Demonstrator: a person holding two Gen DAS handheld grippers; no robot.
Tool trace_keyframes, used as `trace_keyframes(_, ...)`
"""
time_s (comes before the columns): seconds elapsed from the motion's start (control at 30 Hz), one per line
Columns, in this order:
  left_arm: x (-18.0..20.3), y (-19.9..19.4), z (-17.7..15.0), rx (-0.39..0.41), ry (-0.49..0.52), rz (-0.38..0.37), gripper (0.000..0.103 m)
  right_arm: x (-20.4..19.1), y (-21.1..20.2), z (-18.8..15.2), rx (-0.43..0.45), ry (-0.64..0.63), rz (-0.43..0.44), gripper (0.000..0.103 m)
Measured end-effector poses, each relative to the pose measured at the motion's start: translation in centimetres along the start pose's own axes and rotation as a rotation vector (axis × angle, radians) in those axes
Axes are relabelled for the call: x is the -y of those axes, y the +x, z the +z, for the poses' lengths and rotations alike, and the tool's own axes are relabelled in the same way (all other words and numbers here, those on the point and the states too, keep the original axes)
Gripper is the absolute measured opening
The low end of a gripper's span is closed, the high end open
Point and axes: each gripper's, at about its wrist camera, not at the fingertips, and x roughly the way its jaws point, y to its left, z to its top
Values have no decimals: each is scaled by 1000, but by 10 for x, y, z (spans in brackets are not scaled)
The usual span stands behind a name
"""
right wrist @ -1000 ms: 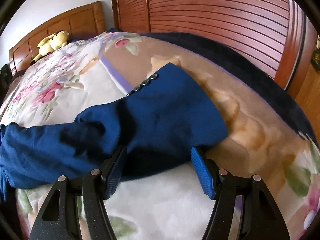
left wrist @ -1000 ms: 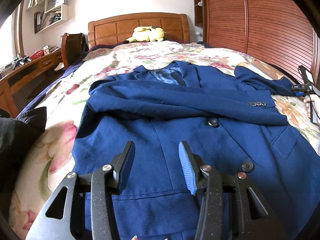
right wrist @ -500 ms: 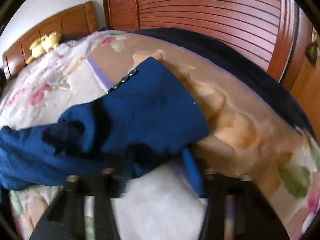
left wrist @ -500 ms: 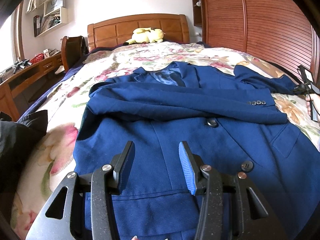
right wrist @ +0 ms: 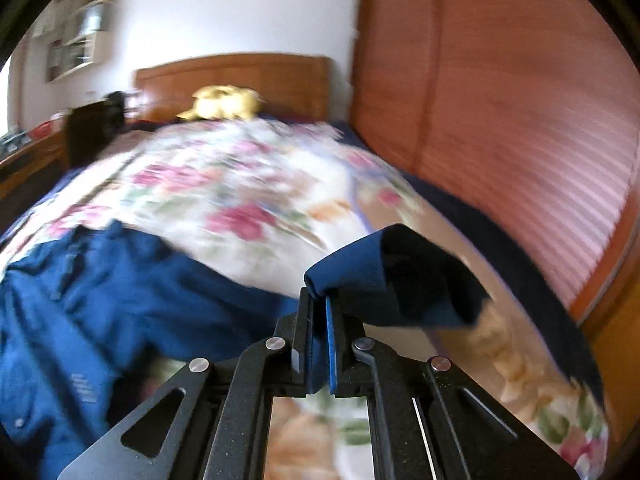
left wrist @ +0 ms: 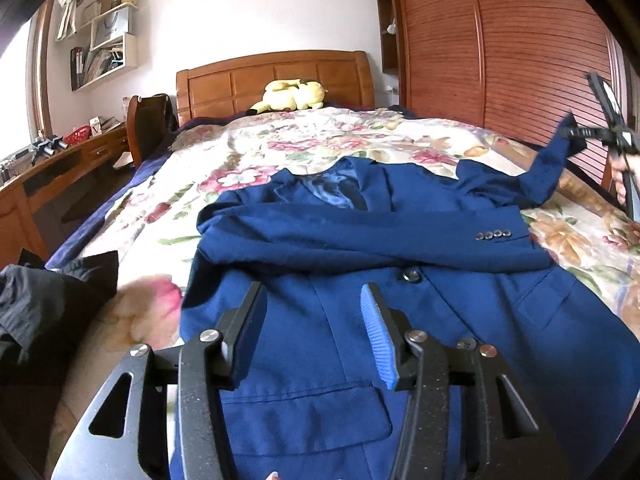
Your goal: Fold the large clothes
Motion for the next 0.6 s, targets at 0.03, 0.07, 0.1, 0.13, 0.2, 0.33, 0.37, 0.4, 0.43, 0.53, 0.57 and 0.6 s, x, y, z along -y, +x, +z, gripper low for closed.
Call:
trace_keyframes(0.03,-1,-3,1,-1,4,-3,53,-14,-9,4,15,-20,22,5)
trace_keyframes(0.07,-3,-7,2,8,3,-9,53,-27,-18,8,29,-37,46,5)
trace_keyframes(0.1,-6,-13,3,23,0,-17,54,-40,-26,11,42,-52,69,5)
trace_keyframes(0.13,-7,-17,3,31,-1,-20,54,-55,-36,12,54,-70,96,5)
trace_keyframes(0.2,-13,-26,5,48,-5,-19,56,-83,-50,16,70,-90,150,5)
trace_keyframes(0.33,-26,-34,6,54,-21,-17,60,-137,-77,15,78,-128,277,5)
trace_keyframes(0.37,-30,-36,6,54,-28,-14,61,-148,-80,14,72,-137,313,5)
trace_keyframes(0.4,-33,-37,6,55,-32,-10,61,-161,-83,11,59,-150,346,5)
trace_keyframes(0.43,-36,-38,5,56,-36,-7,62,-174,-85,7,34,-161,380,5)
trace_keyframes(0.53,-42,-39,2,48,-44,-7,62,-203,-88,-9,-19,-193,465,5)
trace_keyframes(0.57,-44,-39,1,45,-48,-5,62,-211,-90,-14,-29,-212,484,5)
trace_keyframes(0.6,-45,-39,1,44,-49,-2,62,-221,-93,-20,-43,-239,509,5)
